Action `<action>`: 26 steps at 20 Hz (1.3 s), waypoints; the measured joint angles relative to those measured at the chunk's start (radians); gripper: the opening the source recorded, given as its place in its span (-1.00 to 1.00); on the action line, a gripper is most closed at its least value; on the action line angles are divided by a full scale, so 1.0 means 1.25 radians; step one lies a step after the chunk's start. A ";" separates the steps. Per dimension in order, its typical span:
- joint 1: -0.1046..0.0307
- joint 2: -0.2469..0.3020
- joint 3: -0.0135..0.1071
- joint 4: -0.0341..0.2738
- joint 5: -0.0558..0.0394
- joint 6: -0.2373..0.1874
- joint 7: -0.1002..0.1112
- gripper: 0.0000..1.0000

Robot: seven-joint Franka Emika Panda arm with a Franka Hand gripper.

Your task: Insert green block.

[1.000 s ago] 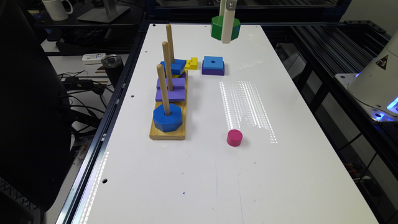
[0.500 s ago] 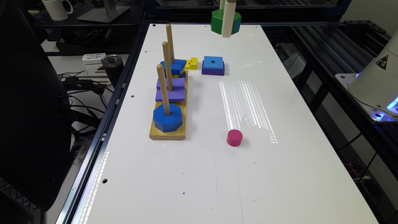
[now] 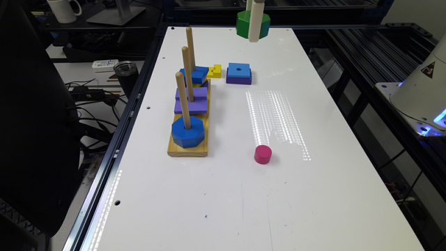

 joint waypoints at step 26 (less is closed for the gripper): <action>0.001 0.005 0.017 0.000 0.0001 0.018 0.011 -1.00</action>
